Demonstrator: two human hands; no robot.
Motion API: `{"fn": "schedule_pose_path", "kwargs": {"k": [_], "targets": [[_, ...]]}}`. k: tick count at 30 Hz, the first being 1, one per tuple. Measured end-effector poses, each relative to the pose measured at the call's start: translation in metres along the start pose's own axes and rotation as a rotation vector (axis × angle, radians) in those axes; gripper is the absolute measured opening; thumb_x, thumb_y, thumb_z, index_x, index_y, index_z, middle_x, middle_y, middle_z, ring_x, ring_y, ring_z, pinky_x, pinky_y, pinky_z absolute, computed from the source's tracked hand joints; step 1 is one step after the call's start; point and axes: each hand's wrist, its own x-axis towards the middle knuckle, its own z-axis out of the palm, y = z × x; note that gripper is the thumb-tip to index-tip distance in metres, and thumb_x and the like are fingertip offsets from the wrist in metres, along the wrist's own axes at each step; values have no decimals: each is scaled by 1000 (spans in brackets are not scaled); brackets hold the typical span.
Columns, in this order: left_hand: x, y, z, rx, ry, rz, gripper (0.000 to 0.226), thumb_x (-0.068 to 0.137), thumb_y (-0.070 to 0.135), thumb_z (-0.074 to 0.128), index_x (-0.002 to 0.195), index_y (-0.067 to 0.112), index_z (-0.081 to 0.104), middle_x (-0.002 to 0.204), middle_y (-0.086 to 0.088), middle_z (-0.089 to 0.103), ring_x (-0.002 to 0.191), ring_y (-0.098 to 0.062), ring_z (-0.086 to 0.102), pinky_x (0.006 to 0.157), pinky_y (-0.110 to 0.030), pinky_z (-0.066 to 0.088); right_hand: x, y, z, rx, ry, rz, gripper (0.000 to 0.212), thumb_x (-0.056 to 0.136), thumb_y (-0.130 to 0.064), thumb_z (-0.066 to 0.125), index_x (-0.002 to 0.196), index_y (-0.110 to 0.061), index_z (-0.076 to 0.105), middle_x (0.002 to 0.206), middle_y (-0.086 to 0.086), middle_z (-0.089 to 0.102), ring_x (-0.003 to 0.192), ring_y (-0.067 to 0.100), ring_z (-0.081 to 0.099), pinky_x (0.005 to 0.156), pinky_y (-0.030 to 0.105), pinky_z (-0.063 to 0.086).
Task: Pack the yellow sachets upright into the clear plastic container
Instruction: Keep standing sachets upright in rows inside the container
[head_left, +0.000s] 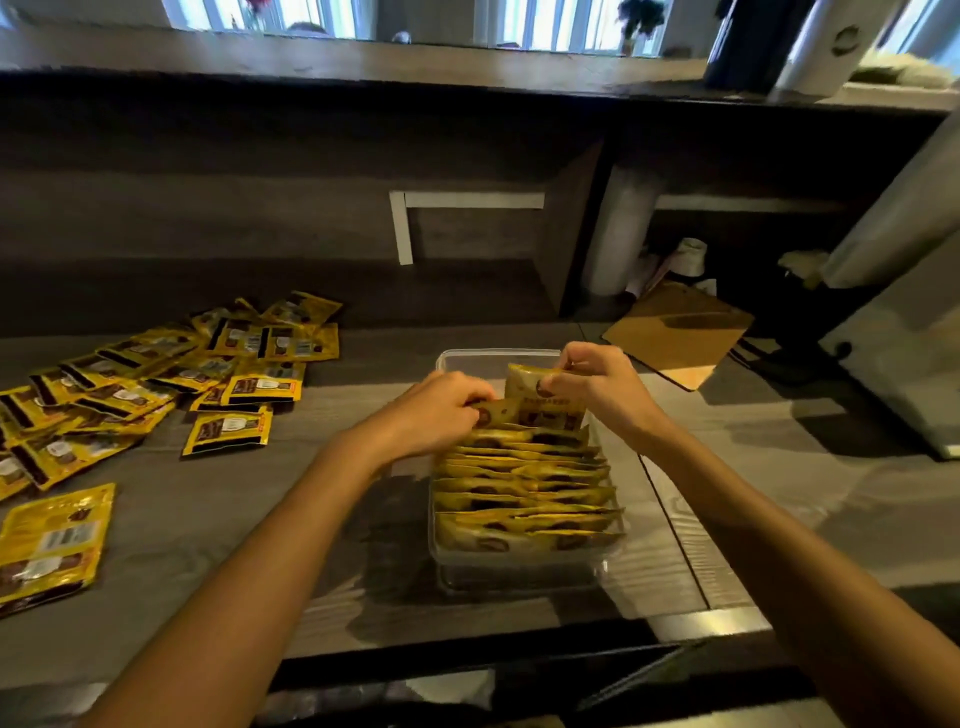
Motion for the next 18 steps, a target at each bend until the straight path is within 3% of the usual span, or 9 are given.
{"fn": "schedule_pose_path", "kwargs": {"k": [4,7,9,11,14,18], "targets": [[0,-1,6,16,45,57,29,92,5,41,102,13,67,94,-1,60,92,-13,54,81,-30,45,-6,6,-2,-81,-64,-65,9,86,-10,60,80,-10,67,77,1,62,76,13,60,65,19,48],[0,-3,11,57,109,94,29,91,4,41,98,8,69,83,3,59,76,-4,52,68,-19,42,-8,14,-2,-191,-125,-89,19,87,-6,58,99,0,71,73,-6,61,72,8,57,58,9,45],[-2,-4,15,129,165,88,28,92,7,40,88,3,68,77,0,56,70,-9,49,66,-25,40,-13,15,-3,-226,-153,-111,21,89,-3,54,103,2,69,71,-7,60,68,6,55,51,2,42],[-6,-5,20,267,196,44,30,95,12,35,82,5,61,81,-5,51,78,-16,48,73,-30,37,-18,13,-4,-235,-179,-128,24,91,-3,50,104,3,68,75,-5,60,69,5,54,52,1,41],[-12,-7,26,348,201,25,35,100,20,26,83,8,54,93,-6,55,94,-24,54,83,-39,40,-27,13,-1,-277,-216,-170,31,96,-9,40,99,5,68,88,11,62,74,6,53,67,11,43],[-21,-5,28,311,232,33,40,100,24,27,107,7,62,114,-13,60,106,-28,55,91,-44,43,-33,13,1,-291,-167,-144,39,93,-24,43,91,5,68,95,21,62,82,18,54,80,33,40]]}}
